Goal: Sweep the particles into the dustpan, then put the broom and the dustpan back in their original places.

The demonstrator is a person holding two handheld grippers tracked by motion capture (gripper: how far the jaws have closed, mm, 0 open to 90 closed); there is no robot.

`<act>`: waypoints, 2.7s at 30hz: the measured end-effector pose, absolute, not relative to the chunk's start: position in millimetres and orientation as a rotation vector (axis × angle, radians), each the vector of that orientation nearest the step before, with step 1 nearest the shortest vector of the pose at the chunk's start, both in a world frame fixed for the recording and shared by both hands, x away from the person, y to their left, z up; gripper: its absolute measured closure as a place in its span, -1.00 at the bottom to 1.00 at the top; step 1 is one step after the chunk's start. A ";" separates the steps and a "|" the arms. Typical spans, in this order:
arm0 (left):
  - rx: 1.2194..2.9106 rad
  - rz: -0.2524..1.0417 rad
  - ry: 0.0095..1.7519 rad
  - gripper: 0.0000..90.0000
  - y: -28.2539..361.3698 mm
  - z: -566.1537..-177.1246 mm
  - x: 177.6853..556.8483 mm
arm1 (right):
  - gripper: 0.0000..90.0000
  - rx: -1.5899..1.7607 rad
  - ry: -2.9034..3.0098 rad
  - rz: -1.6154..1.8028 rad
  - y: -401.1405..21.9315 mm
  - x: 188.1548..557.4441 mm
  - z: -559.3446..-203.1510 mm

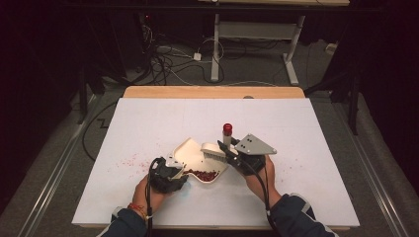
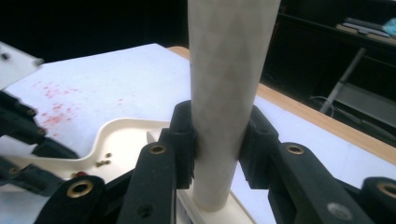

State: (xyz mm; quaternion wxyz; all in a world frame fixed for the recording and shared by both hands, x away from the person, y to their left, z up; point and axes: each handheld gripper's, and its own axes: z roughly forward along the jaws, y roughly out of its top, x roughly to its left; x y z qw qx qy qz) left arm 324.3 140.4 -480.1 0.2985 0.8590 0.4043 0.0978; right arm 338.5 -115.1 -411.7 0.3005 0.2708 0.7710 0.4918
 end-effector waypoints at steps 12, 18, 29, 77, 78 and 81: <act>2.266 0.283 1.117 0.41 142.9 -478.9 325.4 | 0.56 0.662 2.130 1.349 -87.7 312.1 -410.8; 2.250 0.283 1.139 0.41 145.9 -479.9 326.1 | 0.56 0.682 2.101 1.389 -82.5 306.0 -406.3; 2.219 0.289 1.177 0.41 155.2 -480.0 328.0 | 0.56 0.699 2.046 1.452 -104.8 311.6 -387.2; 2.135 0.393 1.342 0.41 212.6 -482.0 312.9 | 0.55 0.790 2.178 1.299 -276.5 302.8 -379.1; 2.127 0.394 1.352 0.41 214.1 -482.5 312.5 | 0.55 0.784 2.191 1.295 -278.4 301.8 -380.1; 2.120 0.400 1.366 0.41 217.3 -483.2 312.3 | 0.55 0.787 2.221 1.284 -281.9 299.1 -381.8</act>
